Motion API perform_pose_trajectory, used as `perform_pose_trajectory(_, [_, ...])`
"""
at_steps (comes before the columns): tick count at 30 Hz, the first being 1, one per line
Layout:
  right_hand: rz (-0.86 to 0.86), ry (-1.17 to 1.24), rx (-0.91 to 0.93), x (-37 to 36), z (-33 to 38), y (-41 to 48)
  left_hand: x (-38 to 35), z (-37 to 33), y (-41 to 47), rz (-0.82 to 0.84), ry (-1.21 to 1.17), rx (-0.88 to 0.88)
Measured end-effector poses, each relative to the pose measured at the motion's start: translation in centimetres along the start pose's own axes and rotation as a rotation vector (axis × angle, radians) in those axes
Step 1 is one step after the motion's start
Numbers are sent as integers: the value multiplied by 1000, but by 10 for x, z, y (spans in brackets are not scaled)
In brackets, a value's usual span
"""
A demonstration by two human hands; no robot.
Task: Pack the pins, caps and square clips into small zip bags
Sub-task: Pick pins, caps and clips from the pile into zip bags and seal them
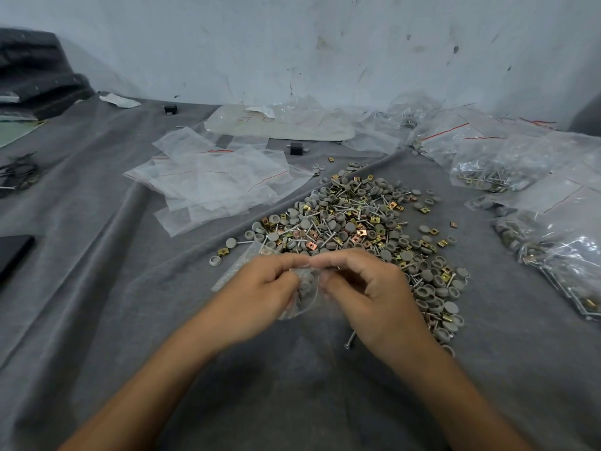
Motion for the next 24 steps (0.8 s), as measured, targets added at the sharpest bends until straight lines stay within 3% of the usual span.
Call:
perform_pose_trajectory(4, [4,-14,3,-4,0,-1,2,-1,0,-10,-46,0])
perform_pose_trajectory(9, [-116,-68,-13,28,-6,10,29,24,-2,-244,-122,174])
perform_pose_trajectory(12, [-166,-239,-65,46,-20,16,41,33,-4,-324,-179,252])
perform_pose_trajectory(17, [96,-630,-8,9,-27,24,43,30,-5,-355,-252,262])
perform_pose_trajectory(24, [266,-857,58,-28,-33,23,43,33,-5,-346,-231,272])
Point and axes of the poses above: each hand's wrist, its own y-axis towards the middle knuckle, its own x-axis out of the back of the hand, z = x × y, the point moved 9 cm from there along y, towards the middle knuckle, and after that the axes turned 1 degree about -x, right-handed, at the moved point
